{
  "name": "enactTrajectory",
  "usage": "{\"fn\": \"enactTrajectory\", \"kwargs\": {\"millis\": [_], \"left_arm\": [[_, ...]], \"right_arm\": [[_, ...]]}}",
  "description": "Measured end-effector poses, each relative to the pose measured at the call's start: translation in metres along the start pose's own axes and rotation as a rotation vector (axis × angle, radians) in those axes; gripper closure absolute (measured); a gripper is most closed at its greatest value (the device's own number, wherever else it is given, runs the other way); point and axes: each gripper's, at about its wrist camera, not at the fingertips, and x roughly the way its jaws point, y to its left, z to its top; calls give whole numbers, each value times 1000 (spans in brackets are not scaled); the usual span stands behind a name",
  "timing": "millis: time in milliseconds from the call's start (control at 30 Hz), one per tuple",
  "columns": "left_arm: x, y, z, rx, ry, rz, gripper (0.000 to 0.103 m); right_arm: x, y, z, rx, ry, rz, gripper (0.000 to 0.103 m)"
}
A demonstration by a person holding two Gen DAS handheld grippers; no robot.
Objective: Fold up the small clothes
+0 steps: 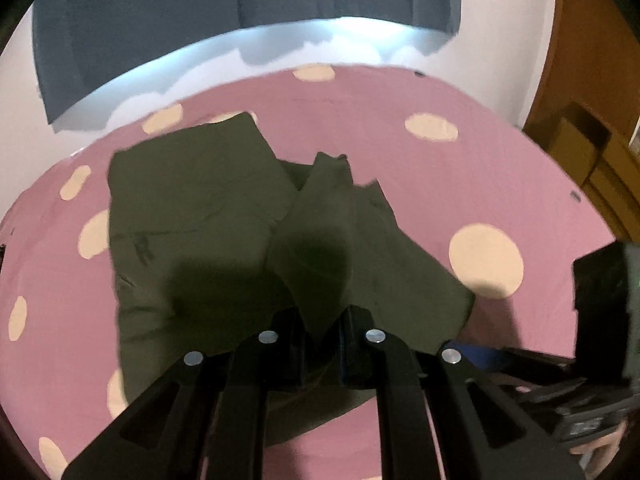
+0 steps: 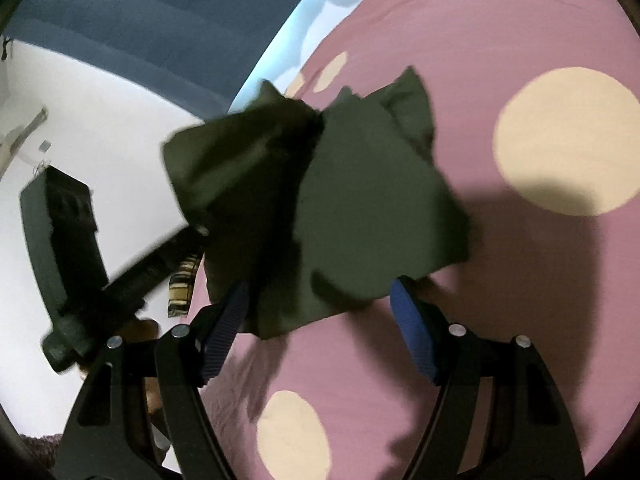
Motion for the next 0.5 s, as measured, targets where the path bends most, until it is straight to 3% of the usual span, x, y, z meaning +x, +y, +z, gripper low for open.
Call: {"fn": "enactTrajectory", "kwargs": {"millis": [200,400,500], "left_arm": [[0,-19,-12,79,-51,83,88],[-41,-21,-28,107,-148,14,65],[-66,-14,-44,98,-209,-49,46]], "right_arm": [[1,-4,-3,60,-10,30,30],[-7,-4,-6,70,-35,26,30],[-12,-5,-8,86,-51,33,30]]}}
